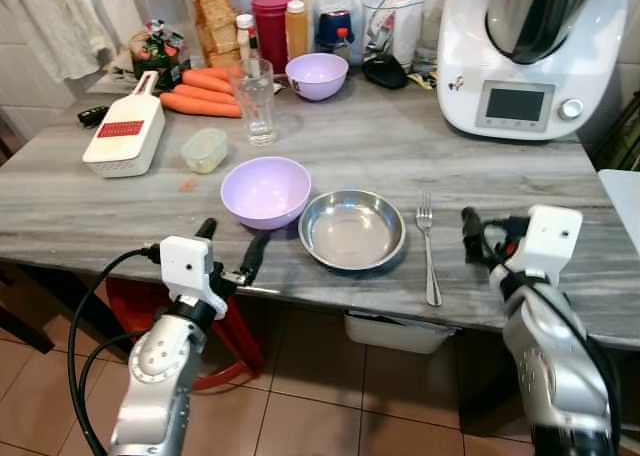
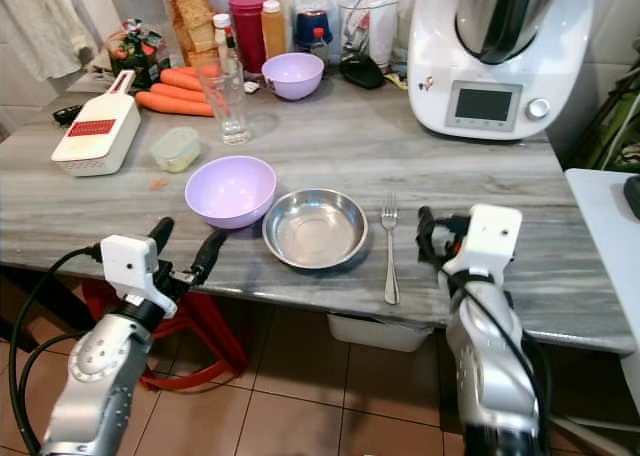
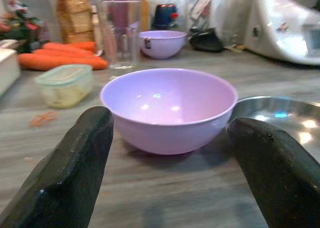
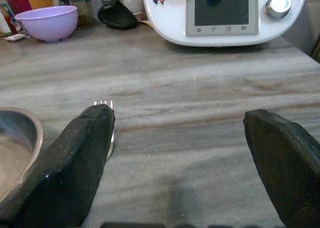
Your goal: Setting the table
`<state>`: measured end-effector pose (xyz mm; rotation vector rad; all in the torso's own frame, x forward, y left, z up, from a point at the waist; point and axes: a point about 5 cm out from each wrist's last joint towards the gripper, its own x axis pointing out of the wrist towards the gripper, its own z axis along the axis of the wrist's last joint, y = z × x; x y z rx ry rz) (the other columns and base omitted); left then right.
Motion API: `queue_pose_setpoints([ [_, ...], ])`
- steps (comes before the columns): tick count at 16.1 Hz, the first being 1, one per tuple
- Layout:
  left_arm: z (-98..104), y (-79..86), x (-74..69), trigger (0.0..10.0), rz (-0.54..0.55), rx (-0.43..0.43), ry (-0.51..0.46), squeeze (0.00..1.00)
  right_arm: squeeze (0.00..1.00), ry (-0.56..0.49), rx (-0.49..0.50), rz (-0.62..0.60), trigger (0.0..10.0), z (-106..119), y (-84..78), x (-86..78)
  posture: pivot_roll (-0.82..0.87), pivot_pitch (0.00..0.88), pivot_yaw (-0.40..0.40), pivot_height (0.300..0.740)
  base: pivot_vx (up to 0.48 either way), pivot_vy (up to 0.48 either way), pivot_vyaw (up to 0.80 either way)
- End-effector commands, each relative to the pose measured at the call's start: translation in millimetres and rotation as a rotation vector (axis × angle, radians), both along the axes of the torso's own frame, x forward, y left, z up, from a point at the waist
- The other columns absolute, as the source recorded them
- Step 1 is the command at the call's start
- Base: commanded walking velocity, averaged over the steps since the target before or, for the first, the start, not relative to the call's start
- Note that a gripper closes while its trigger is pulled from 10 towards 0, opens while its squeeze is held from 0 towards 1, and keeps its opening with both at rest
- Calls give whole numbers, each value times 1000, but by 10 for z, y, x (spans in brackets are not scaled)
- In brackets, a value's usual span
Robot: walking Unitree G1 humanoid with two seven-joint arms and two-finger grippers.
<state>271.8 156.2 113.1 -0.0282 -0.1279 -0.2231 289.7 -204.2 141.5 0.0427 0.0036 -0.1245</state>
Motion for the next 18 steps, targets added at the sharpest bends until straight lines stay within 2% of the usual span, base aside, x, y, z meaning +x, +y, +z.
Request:
queue_pose_setpoints([
  [1, -40, 58, -12, 10000, 68, 42, 14, 0, 1000, -56, -12, 16, 10000, 81, 47, -48, -49, 39, 34, 740, 0, 0, 0],
  [2, -42, 90, -1, 10000, 124, 68, 18, 0, 1000, -76, -34, 16, 10000, 89, 52, -98, -51, 35, 33, 740, 0, 0, 0],
  [3, -28, 108, -6, 10000, 144, 67, 12, 0, 671, -89, -51, 27, 10000, 98, 64, -142, -51, 35, 33, 740, 0, 0, 0],
  [4, -25, 132, -23, 10000, 169, 83, 5, 0, 16, -92, -67, 35, 10000, 93, 75, -180, -50, 38, 28, 740, 0, 0, 0],
  [6, -55, 159, -53, 10000, 194, 92, 17, 0, 0, -91, -71, 41, 10000, 68, 83, -236, -44, 45, 25, 740, 0, 0, 0],
  [9, -140, 171, -170, 10000, 221, 104, 50, 0, 0, -71, -62, 63, 10000, -21, 156, -356, -37, 48, 23, 740, 0, 0, 0],
  [15, -142, 112, -104, 10000, 214, 116, 58, 0, 0, -68, -62, 77, 10000, -16, 188, -354, -66, 51, 30, 740, 0, 0, -95],
  [18, -121, 78, -86, 10000, 200, 114, 56, 0, 0, -73, -65, 80, 10000, 6, 184, -352, -71, 60, 27, 740, -276, 0, -160],
])
